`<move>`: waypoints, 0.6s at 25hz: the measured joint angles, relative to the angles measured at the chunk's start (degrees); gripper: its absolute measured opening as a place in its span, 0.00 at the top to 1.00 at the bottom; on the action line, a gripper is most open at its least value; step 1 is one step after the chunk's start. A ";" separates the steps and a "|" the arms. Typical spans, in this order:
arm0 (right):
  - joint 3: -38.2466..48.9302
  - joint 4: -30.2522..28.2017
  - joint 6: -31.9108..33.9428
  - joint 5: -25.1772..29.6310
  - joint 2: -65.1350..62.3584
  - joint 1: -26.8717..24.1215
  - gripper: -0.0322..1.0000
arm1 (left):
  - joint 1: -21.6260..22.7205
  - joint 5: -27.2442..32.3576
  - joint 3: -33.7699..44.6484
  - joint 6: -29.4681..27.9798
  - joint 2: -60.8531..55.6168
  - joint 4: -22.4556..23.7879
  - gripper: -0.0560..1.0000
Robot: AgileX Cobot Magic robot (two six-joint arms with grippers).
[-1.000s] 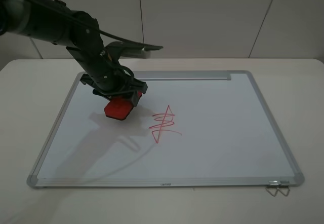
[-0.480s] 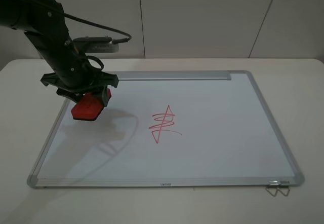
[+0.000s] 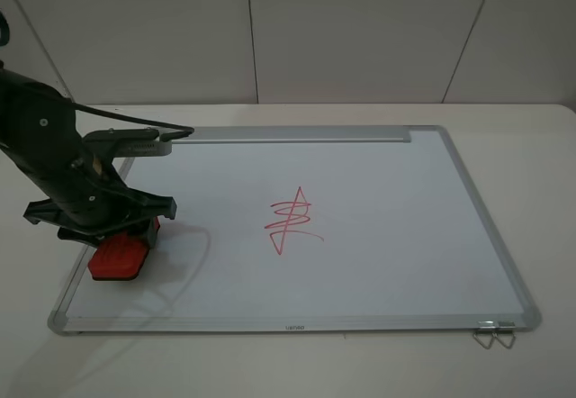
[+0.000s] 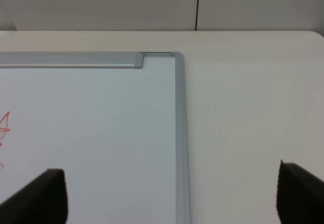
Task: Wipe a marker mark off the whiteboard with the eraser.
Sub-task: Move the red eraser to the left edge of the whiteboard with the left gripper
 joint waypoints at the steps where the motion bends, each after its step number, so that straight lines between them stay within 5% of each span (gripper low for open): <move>1: 0.00 0.00 0.00 0.00 0.00 0.00 0.28 | 0.00 -1.19 0.91 0.00 0.00 0.00 0.41; 7: 0.00 0.00 0.00 0.00 0.00 0.00 0.28 | 0.00 -11.18 6.22 0.00 -0.13 0.19 0.41; 15: 0.00 0.00 0.00 0.00 0.00 0.00 0.28 | 0.00 -13.01 6.75 0.00 -0.13 0.79 0.41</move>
